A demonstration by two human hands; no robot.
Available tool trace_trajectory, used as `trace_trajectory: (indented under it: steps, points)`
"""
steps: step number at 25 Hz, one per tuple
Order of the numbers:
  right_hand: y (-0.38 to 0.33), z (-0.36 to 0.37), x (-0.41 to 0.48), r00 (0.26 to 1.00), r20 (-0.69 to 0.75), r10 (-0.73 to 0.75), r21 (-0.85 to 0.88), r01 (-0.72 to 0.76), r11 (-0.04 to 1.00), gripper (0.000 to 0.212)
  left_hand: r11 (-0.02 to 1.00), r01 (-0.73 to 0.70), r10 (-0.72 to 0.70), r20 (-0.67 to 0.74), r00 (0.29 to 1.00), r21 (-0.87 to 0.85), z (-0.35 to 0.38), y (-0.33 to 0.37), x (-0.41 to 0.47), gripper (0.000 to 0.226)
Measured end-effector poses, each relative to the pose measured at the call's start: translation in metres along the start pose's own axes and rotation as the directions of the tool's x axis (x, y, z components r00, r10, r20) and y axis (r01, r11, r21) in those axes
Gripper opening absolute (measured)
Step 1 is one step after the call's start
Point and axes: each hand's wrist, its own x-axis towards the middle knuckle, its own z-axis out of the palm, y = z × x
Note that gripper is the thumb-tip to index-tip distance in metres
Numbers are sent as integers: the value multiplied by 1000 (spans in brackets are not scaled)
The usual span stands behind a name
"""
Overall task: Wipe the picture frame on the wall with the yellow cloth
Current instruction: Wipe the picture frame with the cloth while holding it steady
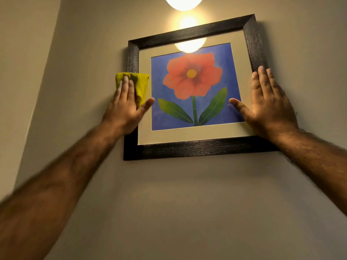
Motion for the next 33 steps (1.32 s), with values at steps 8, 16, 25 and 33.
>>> trace_trajectory:
  steps: [8,16,25,33]
  points:
    - [0,-2,0,1000,12,-3,1,3,1000,102,1000,5,-5,-26,1000,-5,6,-3,11,116]
    - [-1,-2,1,1000,15,-3,5,3,1000,102,994,-29,25,-35,999,-102,-2,-4,-73,85]
    - [3,3,0,1000,-24,-8,39,9,999,100,984,103,-116,-79,990,-148,-55,-16,-6,40]
    - [1,-5,-5,998,-53,-28,120,34,992,92,703,365,-374,119,920,-610,-45,-47,-39,28]
